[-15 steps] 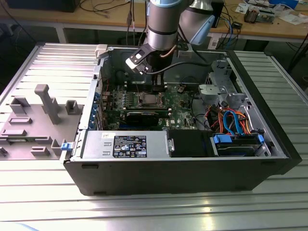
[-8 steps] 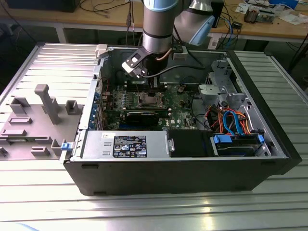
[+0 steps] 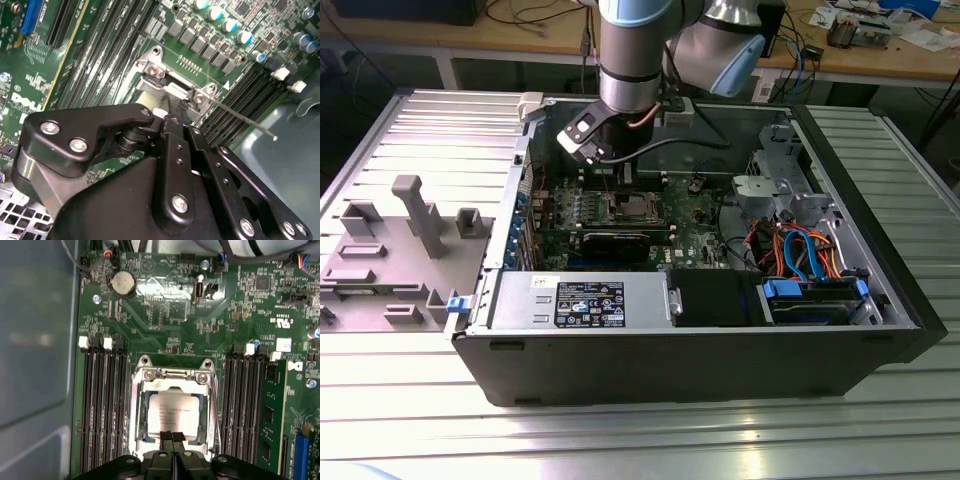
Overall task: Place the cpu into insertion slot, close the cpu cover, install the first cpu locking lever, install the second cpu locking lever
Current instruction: 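Close the cpu cover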
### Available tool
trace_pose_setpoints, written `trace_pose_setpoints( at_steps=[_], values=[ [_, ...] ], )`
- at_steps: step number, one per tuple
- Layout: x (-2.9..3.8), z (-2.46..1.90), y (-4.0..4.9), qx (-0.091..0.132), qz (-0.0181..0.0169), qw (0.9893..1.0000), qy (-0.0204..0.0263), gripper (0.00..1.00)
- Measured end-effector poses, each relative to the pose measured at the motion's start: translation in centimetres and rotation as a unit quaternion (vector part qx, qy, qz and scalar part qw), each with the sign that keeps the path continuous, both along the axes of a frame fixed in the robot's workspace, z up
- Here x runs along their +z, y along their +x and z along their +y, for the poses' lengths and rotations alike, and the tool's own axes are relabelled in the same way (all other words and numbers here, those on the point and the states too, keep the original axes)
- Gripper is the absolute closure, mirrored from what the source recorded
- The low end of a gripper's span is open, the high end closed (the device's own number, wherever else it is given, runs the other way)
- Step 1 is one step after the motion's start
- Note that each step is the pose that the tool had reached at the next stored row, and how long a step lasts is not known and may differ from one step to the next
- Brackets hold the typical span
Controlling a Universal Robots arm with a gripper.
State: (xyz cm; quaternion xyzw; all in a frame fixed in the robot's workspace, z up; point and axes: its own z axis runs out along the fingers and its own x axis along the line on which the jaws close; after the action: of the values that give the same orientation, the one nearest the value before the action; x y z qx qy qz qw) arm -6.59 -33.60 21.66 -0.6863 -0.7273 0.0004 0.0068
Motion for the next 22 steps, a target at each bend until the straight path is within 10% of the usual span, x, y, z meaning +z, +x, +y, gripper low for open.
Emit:
trace_pose_setpoints(
  at_steps=[11,22],
  values=[
    [-1.07,-0.01,-0.33,0.000,0.0000,1.0000,-0.0001,0.89],
    [-0.34,0.00,-0.34,0.000,-0.0015,1.0000,-0.0002,0.89]
  ],
)
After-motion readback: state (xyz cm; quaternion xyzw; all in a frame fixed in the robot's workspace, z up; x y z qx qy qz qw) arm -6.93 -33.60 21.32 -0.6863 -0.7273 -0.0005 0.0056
